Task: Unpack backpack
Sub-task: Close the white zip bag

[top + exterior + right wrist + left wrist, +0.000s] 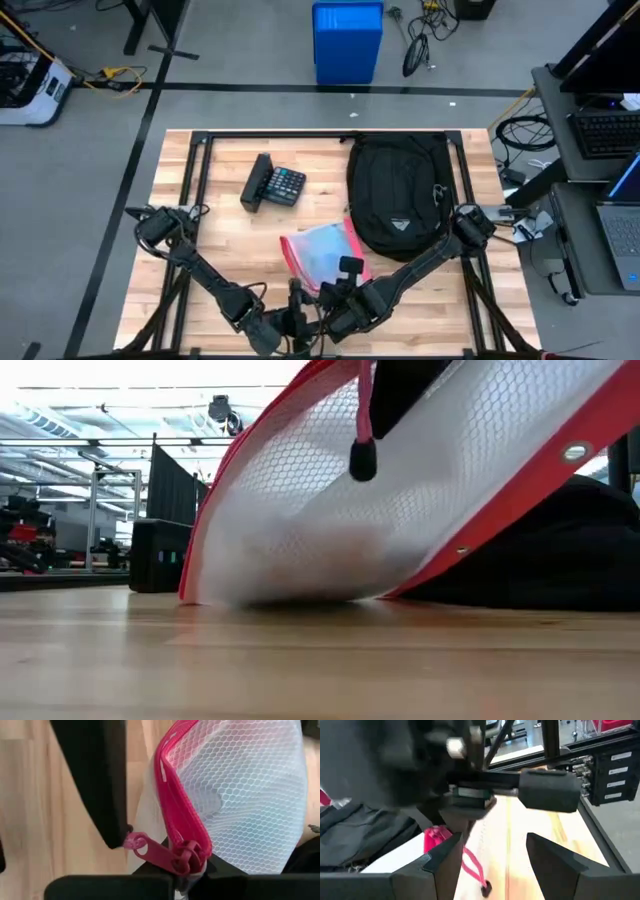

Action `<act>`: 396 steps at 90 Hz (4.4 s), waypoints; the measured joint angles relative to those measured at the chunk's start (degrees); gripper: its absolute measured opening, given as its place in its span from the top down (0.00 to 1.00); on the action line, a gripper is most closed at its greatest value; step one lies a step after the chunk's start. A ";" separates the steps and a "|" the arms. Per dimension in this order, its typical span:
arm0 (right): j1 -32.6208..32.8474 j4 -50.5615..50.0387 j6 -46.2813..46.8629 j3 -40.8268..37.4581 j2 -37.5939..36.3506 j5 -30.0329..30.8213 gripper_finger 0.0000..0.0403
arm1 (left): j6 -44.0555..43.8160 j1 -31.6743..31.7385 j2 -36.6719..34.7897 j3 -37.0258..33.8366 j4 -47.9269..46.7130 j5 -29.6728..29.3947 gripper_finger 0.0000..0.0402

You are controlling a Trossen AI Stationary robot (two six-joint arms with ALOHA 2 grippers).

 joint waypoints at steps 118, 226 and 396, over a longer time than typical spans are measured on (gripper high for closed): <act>-0.44 3.43 -3.78 -0.02 -0.83 -2.03 1.00 | -11.63 3.32 -0.02 -0.02 -10.25 -1.86 0.94; 3.69 -0.78 0.12 -0.02 -0.83 -4.33 1.00 | -22.59 -1.20 -4.74 0.02 -36.45 1.71 1.00; 8.91 -3.32 -4.35 0.02 -2.91 -2.64 1.00 | 18.58 7.40 -5.92 0.00 -7.47 23.54 0.84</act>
